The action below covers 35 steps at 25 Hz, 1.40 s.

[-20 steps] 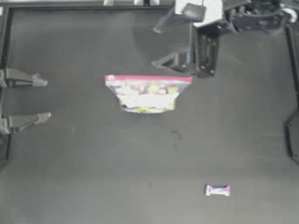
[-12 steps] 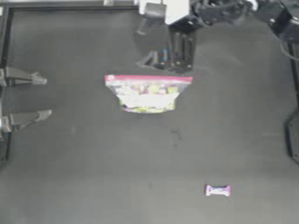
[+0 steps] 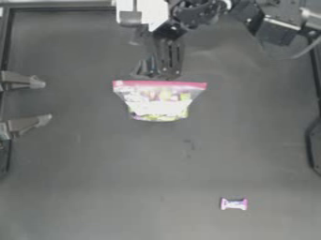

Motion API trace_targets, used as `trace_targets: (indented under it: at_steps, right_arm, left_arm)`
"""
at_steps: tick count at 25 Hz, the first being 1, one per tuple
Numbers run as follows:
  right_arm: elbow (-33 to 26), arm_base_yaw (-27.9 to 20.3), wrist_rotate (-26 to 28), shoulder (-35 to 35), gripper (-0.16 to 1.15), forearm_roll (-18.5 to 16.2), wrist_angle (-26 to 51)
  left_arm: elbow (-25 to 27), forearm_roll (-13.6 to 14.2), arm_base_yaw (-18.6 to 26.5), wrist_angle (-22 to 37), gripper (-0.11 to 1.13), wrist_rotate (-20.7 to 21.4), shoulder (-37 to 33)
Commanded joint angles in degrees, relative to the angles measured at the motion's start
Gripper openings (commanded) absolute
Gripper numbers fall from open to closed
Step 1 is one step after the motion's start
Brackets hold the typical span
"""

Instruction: Put candy in bag

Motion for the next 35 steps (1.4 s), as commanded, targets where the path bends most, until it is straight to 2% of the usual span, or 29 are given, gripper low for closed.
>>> trace_targets:
  at_steps: [1, 12, 20, 35]
  right_arm:
    - [-2.20, 0.00, -0.62, 0.44, 0.99, 1.41, 0.00]
    - [-7.73, 0.00, -2.37, 6.77, 0.99, 3.52, 3.96]
    - [-11.16, 0.00, -2.64, 10.20, 0.99, 3.52, 5.98]
    - [-11.87, 0.35, -3.08, 13.62, 0.98, 3.52, 6.50]
  left_arm:
    - [-0.70, 0.09, 0.79, 0.35, 1.02, 0.09, 0.09]
    - [-0.70, -0.18, 1.05, 0.44, 1.02, 0.00, 0.09]
    - [-0.70, -0.26, 1.14, 0.44, 1.02, 0.00, 0.18]
    - [-0.62, -0.35, 1.05, 0.35, 1.01, -0.09, 0.09]
